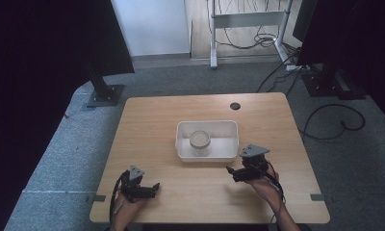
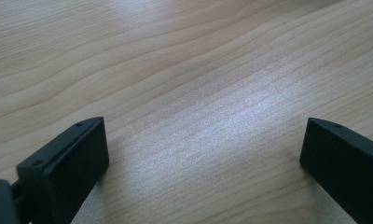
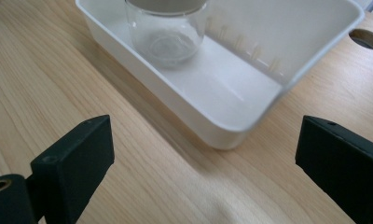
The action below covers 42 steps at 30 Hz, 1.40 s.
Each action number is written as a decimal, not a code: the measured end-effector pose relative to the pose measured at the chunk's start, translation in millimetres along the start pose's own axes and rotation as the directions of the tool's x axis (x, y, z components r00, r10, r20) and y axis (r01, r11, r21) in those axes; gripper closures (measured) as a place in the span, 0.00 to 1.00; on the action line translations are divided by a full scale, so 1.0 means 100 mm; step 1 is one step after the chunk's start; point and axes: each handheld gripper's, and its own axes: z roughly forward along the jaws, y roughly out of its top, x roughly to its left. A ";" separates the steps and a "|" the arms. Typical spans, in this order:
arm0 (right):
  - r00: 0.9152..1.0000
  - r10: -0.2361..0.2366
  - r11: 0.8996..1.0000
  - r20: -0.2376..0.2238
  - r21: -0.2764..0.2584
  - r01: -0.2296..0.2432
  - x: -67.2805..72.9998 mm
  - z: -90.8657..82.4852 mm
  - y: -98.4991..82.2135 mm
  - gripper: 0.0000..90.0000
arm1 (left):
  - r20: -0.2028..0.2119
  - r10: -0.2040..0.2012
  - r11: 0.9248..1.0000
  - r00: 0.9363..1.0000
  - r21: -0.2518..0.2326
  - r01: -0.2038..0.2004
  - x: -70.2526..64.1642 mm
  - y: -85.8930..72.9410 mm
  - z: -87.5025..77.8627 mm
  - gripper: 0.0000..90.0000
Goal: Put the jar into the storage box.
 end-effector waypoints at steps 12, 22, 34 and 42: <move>0.999 0.034 0.999 0.031 0.016 -0.035 -0.11 -0.16 -0.25 0.04 | 0.000 0.000 1.000 1.000 0.000 0.000 0.00 0.00 0.00 0.01; 0.994 0.079 0.997 0.074 0.019 -0.080 -0.20 -0.30 -0.49 0.04 | 0.000 0.000 1.000 1.000 0.000 0.000 0.00 0.00 0.00 0.01; 0.984 0.137 0.988 0.111 0.059 -0.144 -0.27 -0.39 -0.81 0.04 | 0.000 0.000 1.000 1.000 0.000 0.000 0.00 0.00 0.00 0.01; 0.982 0.139 0.983 0.128 0.103 -0.152 -0.27 -0.38 -0.95 0.05 | 0.000 0.000 1.000 1.000 0.000 0.000 0.00 0.00 0.00 0.01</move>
